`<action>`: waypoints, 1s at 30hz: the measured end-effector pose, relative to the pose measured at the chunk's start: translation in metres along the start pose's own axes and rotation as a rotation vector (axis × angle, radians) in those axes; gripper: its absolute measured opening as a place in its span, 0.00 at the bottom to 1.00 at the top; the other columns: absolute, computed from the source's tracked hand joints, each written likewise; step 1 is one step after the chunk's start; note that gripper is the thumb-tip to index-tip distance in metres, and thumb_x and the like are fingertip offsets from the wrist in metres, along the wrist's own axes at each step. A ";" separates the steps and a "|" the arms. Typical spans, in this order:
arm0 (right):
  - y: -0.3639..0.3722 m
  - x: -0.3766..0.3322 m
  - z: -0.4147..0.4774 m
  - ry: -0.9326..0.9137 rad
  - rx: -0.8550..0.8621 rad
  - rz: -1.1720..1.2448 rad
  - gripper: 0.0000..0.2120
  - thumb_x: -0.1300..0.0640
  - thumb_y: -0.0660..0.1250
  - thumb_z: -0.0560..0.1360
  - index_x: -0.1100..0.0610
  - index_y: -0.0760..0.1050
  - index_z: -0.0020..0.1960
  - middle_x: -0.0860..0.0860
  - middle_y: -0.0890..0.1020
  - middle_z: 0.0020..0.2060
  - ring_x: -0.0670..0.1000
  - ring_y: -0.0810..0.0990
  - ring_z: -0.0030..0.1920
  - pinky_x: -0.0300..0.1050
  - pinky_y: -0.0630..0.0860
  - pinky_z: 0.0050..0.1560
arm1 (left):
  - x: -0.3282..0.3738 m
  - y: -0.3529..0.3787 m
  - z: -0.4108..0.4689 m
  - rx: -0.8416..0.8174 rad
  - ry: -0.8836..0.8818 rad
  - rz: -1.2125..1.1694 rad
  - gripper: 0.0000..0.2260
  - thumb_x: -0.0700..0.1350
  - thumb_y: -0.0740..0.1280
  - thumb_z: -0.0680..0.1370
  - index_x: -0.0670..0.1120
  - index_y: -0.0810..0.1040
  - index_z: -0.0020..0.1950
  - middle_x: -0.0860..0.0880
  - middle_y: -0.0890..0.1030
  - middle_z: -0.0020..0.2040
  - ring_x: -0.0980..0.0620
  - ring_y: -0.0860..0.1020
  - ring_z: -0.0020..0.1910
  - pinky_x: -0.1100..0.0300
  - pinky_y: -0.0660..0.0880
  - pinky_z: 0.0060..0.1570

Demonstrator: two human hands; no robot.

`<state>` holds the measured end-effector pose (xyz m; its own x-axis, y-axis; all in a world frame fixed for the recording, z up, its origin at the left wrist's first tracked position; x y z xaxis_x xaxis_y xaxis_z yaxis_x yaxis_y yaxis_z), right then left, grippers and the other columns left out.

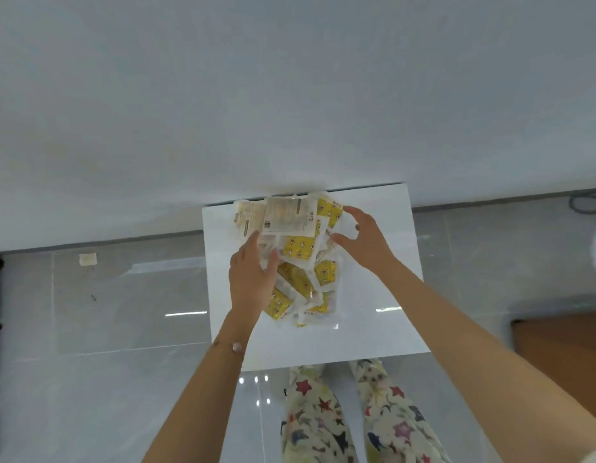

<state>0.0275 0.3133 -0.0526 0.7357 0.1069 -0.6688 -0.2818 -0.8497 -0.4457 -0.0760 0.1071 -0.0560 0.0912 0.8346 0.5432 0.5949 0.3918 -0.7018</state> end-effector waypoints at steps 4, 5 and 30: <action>0.010 0.019 0.031 0.171 0.094 0.371 0.30 0.59 0.69 0.75 0.53 0.61 0.74 0.50 0.69 0.67 0.50 0.74 0.59 0.47 0.74 0.59 | -0.003 0.014 0.025 0.116 -0.192 -0.401 0.09 0.51 0.64 0.79 0.51 0.71 0.58 0.57 0.79 0.47 0.55 0.79 0.49 0.62 0.76 0.47; 0.013 0.023 0.036 0.197 0.104 0.456 0.30 0.60 0.68 0.76 0.52 0.60 0.74 0.49 0.69 0.66 0.49 0.76 0.57 0.47 0.76 0.57 | -0.004 0.017 0.030 0.142 -0.247 -0.471 0.09 0.51 0.65 0.79 0.50 0.70 0.57 0.58 0.77 0.45 0.58 0.79 0.46 0.61 0.76 0.48; 0.034 0.045 0.030 0.273 0.081 0.512 0.19 0.62 0.74 0.70 0.57 0.73 0.58 0.52 0.82 0.51 0.55 0.82 0.52 0.59 0.78 0.56 | -0.021 0.002 0.055 0.315 -0.247 -0.309 0.08 0.42 0.67 0.75 0.42 0.74 0.52 0.44 0.78 0.52 0.45 0.76 0.54 0.51 0.76 0.54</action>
<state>0.0323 0.3045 -0.1157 0.6225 -0.4526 -0.6385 -0.6812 -0.7150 -0.1573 -0.1210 0.1119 -0.0937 -0.2650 0.7130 0.6491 0.2910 0.7009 -0.6511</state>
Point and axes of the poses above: each hand's wrist, its own z-axis towards the middle knuckle, its own y-axis out of the palm, x = y × z, the point moved 5 cm from there along z, towards the middle knuckle
